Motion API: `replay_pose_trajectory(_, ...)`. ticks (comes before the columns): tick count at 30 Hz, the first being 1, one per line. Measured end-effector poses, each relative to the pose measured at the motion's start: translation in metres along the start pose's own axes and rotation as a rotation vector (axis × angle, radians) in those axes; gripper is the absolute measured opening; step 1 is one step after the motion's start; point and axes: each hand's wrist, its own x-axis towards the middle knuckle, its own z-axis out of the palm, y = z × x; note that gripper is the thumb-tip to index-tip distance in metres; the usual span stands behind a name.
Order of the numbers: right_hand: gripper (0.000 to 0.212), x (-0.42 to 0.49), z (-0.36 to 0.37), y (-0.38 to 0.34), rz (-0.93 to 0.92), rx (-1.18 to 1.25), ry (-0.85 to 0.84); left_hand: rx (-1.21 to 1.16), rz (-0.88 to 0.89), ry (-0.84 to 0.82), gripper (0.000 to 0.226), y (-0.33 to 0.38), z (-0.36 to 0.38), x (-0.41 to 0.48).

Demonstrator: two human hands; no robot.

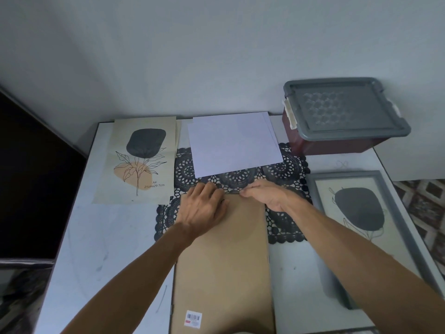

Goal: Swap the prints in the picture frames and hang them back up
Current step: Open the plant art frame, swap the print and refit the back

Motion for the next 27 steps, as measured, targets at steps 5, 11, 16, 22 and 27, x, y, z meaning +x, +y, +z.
replay_pose_trajectory(5,0.013,0.002,0.004,0.0,-0.028,-0.042,0.051,0.017,-0.026,0.071,0.022,0.004,0.002,-0.006)
replay_pose_trajectory(11,0.011,0.0,0.007,-0.003,0.037,0.058,0.047,0.079,-0.045,0.065,0.024,0.007,-0.001,-0.002)
replay_pose_trajectory(16,0.011,-0.003,0.006,-0.004,0.042,0.125,0.058,0.065,-0.038,0.049,0.025,0.004,0.0,0.002)
replay_pose_trajectory(22,0.01,0.0,0.005,-0.007,0.076,0.17,0.062,0.09,-0.125,-0.087,0.028,0.01,-0.006,0.017)
replay_pose_trajectory(27,0.005,0.0,0.003,-0.008,0.115,0.205,0.046,0.021,-0.175,-0.123,0.036,0.01,-0.002,0.026)
